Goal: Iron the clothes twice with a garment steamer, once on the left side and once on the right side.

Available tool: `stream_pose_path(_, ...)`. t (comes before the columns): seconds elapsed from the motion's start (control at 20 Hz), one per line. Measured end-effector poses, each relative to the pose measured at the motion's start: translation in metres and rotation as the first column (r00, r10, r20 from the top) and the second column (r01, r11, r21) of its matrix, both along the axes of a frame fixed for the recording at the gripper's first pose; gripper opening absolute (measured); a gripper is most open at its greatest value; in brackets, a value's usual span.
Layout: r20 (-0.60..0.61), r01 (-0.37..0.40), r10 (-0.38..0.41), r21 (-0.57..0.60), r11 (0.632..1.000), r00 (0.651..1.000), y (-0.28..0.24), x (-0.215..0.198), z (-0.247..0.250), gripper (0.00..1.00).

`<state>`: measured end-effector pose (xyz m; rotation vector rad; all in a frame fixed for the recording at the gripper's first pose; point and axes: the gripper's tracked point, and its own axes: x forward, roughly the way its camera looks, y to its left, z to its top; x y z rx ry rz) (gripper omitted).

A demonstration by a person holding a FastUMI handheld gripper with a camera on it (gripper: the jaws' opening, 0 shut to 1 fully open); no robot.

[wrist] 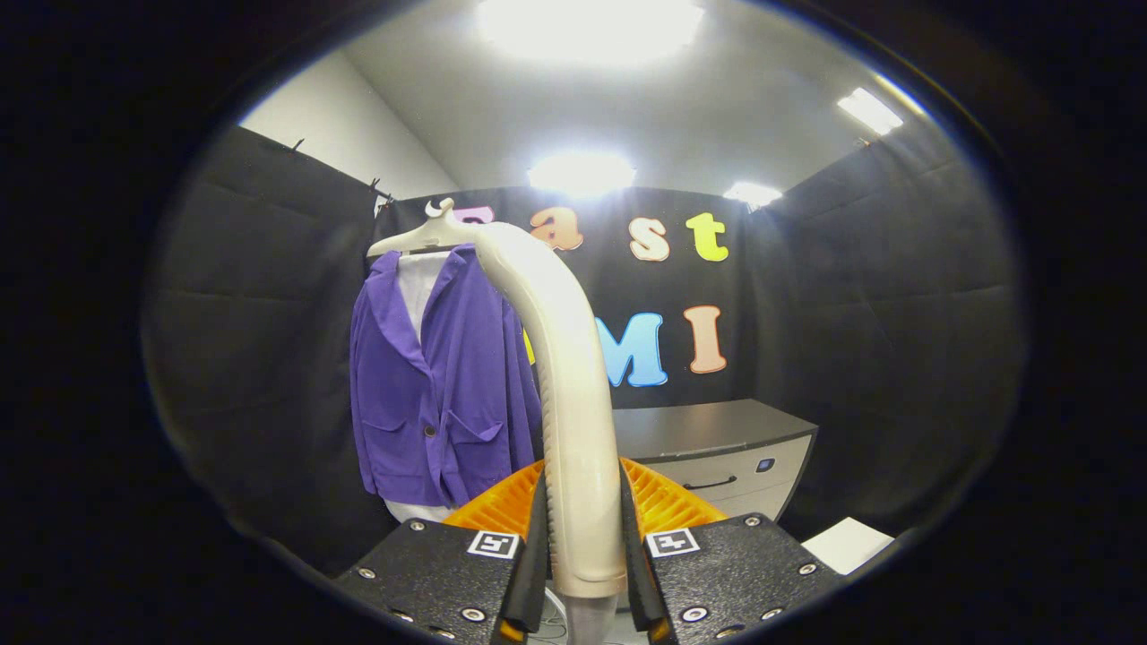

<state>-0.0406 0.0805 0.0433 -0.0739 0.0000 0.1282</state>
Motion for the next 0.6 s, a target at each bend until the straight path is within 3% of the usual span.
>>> stream_pose_path(0.6, -0.049, 0.028, -0.026, 0.039, 0.999, 0.998, -0.027, -0.011, -0.013, 0.37)
